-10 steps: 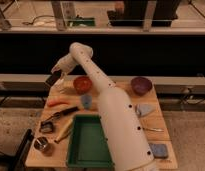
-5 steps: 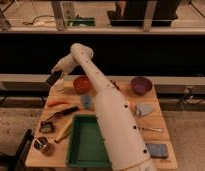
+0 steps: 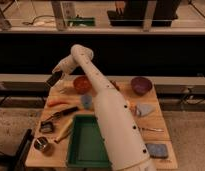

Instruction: Place eraser in paper cup

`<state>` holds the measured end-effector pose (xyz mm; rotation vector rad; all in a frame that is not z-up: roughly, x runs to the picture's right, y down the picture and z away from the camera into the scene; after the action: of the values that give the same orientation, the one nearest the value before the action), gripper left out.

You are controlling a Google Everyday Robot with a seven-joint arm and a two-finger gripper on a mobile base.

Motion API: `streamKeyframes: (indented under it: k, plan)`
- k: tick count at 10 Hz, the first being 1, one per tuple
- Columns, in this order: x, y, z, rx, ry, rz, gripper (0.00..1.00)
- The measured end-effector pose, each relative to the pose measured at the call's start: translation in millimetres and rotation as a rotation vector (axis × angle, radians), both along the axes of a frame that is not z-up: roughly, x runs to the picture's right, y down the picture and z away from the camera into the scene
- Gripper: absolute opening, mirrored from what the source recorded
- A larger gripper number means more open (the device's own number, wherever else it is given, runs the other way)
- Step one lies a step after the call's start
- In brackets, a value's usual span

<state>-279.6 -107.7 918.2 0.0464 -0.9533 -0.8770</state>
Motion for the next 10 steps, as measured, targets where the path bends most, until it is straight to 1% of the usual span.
streamKeyframes:
  k: [4, 10]
  plan:
    - [1, -2, 7.9, 0.005, 0.007, 0.009, 0.0]
    - [3, -2, 14.3, -0.005, 0.015, 0.01, 0.0]
